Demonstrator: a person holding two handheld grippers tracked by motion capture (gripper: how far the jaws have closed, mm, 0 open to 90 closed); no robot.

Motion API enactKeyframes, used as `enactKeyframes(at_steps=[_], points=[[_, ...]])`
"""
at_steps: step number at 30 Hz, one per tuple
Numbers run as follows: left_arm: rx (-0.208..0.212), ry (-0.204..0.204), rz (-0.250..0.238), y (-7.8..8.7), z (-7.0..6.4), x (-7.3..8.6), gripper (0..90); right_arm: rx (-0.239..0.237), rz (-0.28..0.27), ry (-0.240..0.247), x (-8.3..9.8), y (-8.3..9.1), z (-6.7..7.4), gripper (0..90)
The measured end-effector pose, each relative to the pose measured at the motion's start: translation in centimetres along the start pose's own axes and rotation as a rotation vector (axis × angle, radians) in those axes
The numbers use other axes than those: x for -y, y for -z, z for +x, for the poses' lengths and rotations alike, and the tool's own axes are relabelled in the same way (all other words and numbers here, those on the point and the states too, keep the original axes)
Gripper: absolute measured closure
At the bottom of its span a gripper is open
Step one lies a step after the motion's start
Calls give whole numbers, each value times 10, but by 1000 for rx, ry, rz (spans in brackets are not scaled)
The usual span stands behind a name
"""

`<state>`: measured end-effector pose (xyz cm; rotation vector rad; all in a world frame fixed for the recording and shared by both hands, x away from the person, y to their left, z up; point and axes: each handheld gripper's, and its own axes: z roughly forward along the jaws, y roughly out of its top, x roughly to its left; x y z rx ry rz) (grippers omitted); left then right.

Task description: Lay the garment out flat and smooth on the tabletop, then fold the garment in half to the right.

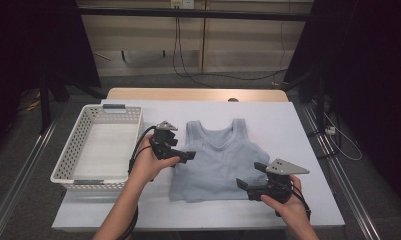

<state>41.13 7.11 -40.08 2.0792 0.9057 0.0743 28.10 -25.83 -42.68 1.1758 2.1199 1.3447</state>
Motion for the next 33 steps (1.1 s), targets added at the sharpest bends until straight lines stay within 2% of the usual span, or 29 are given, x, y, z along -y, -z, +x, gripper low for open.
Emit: enactKeyframes(at_steps=[5, 10, 12, 28, 33], points=[[-5, 10, -6, 4, 2, 2, 116, -13, 4, 6, -1, -6, 6, 108], [-9, 9, -7, 6, 3, 3, 116, -47, 19, 14, -2, -15, 11, 108], [-16, 12, -22, 8, 3, 3, 116, -61, 28, 23, -3, -18, 13, 108], [-25, 21, -30, 10, 4, 6, 115, -88, 26, 52, -6, -30, 28, 110], [-24, 21, -27, 9, 5, 6, 115, -98, 41, 66, -7, -37, 34, 110]])
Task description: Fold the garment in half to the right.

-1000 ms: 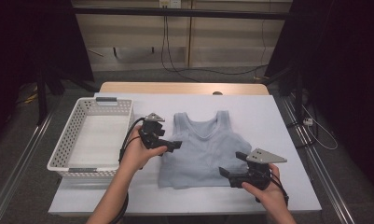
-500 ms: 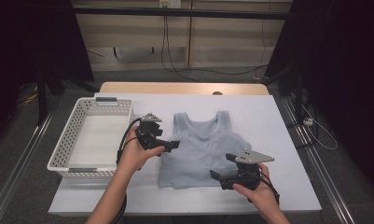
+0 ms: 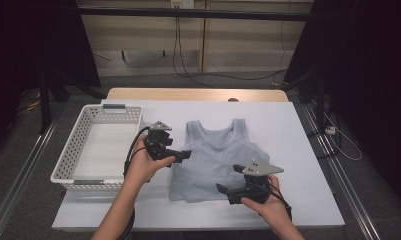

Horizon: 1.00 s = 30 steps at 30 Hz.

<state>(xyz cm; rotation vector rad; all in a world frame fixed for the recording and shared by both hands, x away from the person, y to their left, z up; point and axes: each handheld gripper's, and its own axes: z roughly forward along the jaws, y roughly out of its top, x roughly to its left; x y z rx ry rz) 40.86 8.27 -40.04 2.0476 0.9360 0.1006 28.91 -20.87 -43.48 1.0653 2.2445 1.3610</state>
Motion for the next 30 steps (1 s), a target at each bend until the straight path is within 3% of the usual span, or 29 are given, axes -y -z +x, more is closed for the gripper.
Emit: enactKeyframes(at_steps=[13, 16, 30], points=[[-6, 11, 11, -1, 6, 4, 115, -42, 39, 65, -5, -25, 18, 115], [-2, 14, 4, -1, 6, 4, 115, -74, 23, 68, -8, -30, 23, 124], [-17, 27, -6, 1, 11, 2, 116, -150, 47, 122, -16, -50, 42, 299]])
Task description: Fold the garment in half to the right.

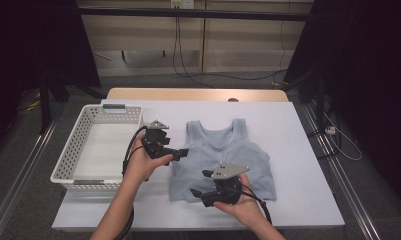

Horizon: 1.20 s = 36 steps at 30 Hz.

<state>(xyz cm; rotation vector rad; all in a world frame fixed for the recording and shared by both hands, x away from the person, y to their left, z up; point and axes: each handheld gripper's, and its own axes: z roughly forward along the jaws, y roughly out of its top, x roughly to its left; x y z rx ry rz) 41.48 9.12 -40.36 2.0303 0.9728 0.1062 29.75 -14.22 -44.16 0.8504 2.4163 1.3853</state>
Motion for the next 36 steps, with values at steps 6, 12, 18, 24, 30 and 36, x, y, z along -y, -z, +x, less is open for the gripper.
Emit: enactKeyframes(at_steps=[6, 12, 18, 24, 30, 36], points=[[-10, 0, 2, 4, 0, 2, 116, -31, 24, 27, 0, -7, 7, 317], [-17, 9, -13, 10, -1, 4, 116, -31, -2, 28, -9, -7, 7, 334], [-21, 15, -9, 12, 0, 7, 115, -74, 42, 62, -7, -22, 13, 357], [-23, 13, -5, 13, 1, 7, 115, -92, 127, 59, -1, -47, 9, 367], [-24, 29, -10, 12, 3, 8, 115, -105, 121, 53, -1, -46, 7, 344], [-30, 26, -14, 16, 3, 8, 115, -103, 90, 53, -7, -38, 12, 294]])
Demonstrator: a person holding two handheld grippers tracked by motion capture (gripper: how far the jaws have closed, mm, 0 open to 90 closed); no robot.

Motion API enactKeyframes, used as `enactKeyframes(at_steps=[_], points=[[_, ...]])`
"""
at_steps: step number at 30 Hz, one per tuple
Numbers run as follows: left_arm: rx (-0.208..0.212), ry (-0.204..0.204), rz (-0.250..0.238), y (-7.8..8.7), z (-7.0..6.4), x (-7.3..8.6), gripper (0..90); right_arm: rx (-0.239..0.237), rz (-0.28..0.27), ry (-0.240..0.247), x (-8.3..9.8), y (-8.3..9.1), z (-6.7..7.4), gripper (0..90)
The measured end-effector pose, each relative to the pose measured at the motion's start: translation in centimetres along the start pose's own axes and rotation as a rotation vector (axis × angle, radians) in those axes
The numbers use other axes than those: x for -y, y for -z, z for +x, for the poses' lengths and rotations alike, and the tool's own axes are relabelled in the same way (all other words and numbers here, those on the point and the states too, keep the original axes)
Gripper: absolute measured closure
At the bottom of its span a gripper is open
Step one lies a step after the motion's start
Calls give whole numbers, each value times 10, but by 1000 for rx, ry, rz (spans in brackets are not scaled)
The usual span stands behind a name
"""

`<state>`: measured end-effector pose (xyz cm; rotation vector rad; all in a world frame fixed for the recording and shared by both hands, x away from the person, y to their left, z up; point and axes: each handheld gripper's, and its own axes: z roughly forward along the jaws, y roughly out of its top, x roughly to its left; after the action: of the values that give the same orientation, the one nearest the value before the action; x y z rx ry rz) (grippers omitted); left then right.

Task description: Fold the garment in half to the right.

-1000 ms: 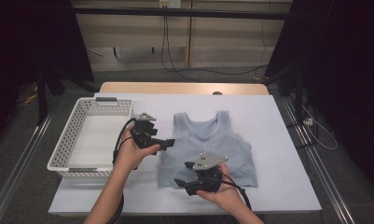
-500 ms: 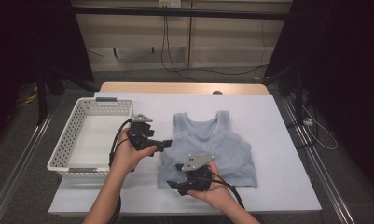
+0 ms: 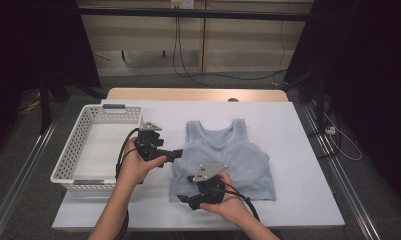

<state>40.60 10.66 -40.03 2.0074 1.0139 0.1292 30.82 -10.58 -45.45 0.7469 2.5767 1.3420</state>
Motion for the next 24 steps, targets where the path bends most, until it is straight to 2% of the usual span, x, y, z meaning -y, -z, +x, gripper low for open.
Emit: enactKeyframes(at_steps=[4, 7, 9, 13, 15, 18, 19, 21, 24], points=[[-1, 4, -3, 1, 1, 1, 115, -21, -23, 2, -2, 7, 5, 302], [1, 1, 2, 3, 2, 0, 115, -33, -7, 22, -2, 5, 8, 316], [-1, 14, -20, 5, 2, 0, 115, -11, 32, 31, 1, -1, 8, 294], [1, 9, -22, 8, 2, -3, 115, 23, 78, 73, 5, -12, 6, 258], [5, 12, -25, 8, 2, -3, 115, 37, 89, 102, 5, -14, 8, 248], [6, 16, -25, 8, 2, -4, 116, 44, 90, 100, 5, -15, 8, 261], [5, 13, -24, 8, 3, -4, 115, 39, 89, 94, 5, -15, 7, 284], [3, 16, -22, 7, 2, -5, 116, 59, 78, 57, 5, -14, 5, 407], [4, 6, -18, 6, 2, -5, 117, 76, 73, 48, 5, -13, 3, 468]])
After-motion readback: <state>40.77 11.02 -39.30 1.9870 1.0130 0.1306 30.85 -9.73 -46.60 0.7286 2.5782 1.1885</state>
